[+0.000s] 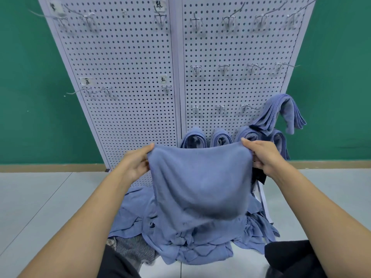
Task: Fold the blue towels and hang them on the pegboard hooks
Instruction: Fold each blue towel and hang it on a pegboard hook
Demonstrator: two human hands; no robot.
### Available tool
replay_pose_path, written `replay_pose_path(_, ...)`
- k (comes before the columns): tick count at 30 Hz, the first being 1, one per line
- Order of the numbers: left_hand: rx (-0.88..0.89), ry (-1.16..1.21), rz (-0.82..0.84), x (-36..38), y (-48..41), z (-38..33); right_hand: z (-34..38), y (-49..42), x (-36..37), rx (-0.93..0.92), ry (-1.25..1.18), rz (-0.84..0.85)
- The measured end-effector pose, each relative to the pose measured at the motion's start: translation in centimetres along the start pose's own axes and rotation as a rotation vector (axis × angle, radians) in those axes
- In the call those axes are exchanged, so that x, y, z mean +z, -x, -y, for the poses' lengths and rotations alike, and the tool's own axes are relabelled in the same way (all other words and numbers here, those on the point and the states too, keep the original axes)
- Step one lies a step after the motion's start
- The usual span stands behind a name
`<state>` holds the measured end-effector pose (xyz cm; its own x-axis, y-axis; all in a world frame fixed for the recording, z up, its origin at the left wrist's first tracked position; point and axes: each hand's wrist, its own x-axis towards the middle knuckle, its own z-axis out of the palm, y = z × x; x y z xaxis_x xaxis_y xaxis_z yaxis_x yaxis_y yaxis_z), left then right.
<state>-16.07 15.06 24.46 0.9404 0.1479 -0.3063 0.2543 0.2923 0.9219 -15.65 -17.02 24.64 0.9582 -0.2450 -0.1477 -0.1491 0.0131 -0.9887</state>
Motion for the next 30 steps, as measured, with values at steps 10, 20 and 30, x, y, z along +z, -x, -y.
replay_pose_path(10,0.31,-0.297,0.064,8.1,3.2,2.2,1.7,4.8,6.7,-0.173,0.067,0.256)
replay_pose_path(20,0.433,-0.36,0.151,8.8,3.6,2.4,1.7,5.6,6.6,-0.14,-0.05,0.409)
replay_pose_path(30,0.369,-0.388,0.359,8.1,3.5,1.7,0.3,2.0,2.2,-0.472,0.759,0.357)
